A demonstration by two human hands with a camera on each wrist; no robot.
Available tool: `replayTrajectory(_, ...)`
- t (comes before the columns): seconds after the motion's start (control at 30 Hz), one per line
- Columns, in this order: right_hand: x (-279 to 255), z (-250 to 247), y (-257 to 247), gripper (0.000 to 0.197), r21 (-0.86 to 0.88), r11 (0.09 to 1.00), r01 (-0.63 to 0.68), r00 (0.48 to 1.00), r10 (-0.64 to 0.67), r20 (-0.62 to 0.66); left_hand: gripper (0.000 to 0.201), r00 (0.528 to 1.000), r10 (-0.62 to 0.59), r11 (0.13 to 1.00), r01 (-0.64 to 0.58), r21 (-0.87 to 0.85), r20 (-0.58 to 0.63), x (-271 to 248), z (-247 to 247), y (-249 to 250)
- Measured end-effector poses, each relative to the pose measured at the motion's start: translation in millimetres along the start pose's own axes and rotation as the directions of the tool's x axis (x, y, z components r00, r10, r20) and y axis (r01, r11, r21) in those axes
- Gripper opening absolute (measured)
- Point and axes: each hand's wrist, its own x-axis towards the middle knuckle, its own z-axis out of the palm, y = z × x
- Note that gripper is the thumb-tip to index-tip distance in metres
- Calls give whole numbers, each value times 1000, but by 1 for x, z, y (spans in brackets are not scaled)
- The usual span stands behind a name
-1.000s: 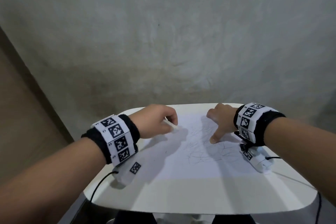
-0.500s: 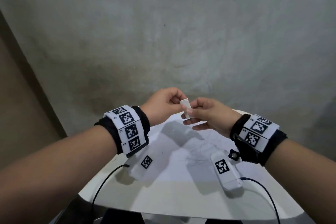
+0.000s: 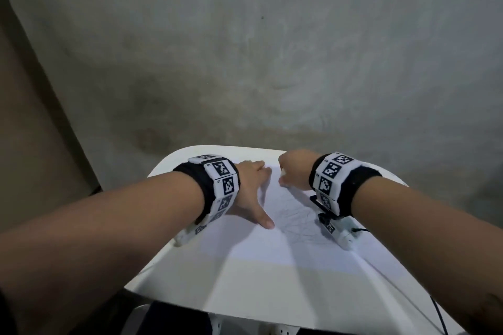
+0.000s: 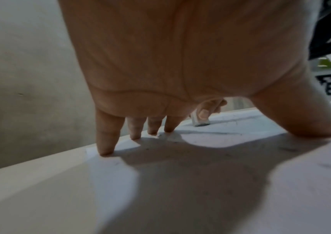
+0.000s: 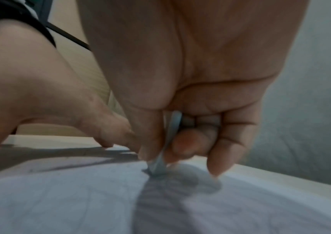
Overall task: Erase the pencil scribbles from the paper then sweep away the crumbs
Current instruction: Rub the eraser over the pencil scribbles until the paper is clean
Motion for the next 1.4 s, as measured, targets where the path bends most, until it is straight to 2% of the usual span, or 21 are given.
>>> replayTrajectory(0.1, 0, 0, -16, 17, -89, 991, 103, 995, -102, 7, 124, 1000, -20, 999, 20, -30, 21, -1, 3, 0)
replayTrajectory(0.2, -2, 8, -23, 29, -32, 979, 200, 979, -199, 35, 121, 998, -41, 996, 45, -75, 54, 3, 6, -2)
replayTrajectory(0.33, 4, -2, -5, 28, -36, 997, 70, 997, -71, -39, 129, 998, -11, 1000, 12, -19, 64, 4, 7, -4)
replayTrajectory(0.47, 3, 4, -16, 23, 3, 989, 149, 989, -149, -11, 127, 998, -18, 999, 21, -39, 63, 2, 7, -3)
replayTrajectory(0.57, 11, -4, -9, 23, -4, 999, 45, 999, -45, -16, 126, 998, -5, 1000, 6, -17, 56, -1, 5, -1)
replayTrajectory(0.67, 10, 1, -19, 10, -29, 993, 115, 993, -115, -1, 123, 998, -10, 999, 12, -36, 55, -4, 4, 1)
replayTrajectory(0.73, 9, 3, -19, 13, -16, 991, 135, 991, -135, 24, 122, 998, -9, 999, 12, -40, 59, -3, 4, 1)
replayTrajectory(0.83, 12, -5, -1, 22, -31, 999, 14, 1000, -14, 9, 129, 997, -16, 1000, 18, -23, 76, -1, 4, -2)
replayTrajectory(1.0, 1, 7, -9, 16, -10, 988, 152, 988, -152, -4, 129, 998, -18, 999, 21, -46, 68, 0, 6, -2)
replayTrajectory(1.1, 5, -2, 5, 7, -11, 998, 56, 997, -56, -56, 128, 996, -24, 1000, 25, -19, 81, -2, 4, -1)
replayTrajectory(1.13, 4, -3, 4, 7, -34, 997, 68, 996, -70, -56, 128, 997, -22, 999, 24, -25, 78, -3, 4, 0)
replayTrajectory(1.23, -5, 3, -12, 9, -69, 979, 191, 982, -190, 17, 127, 998, -11, 998, 15, -65, 65, -3, 4, 1)
replayTrajectory(1.3, -2, -2, -2, 12, -44, 987, 156, 988, -155, 9, 128, 997, -16, 998, 20, -51, 78, -2, 5, -1)
replayTrajectory(1.37, 1, -10, 11, 8, -53, 995, 86, 996, -87, -24, 129, 995, -34, 999, 37, -31, 92, -2, 5, -2)
replayTrajectory(1.4, 0, -10, 11, 7, -74, 993, 90, 995, -93, -34, 129, 995, -35, 999, 37, -31, 92, -2, 5, -2)
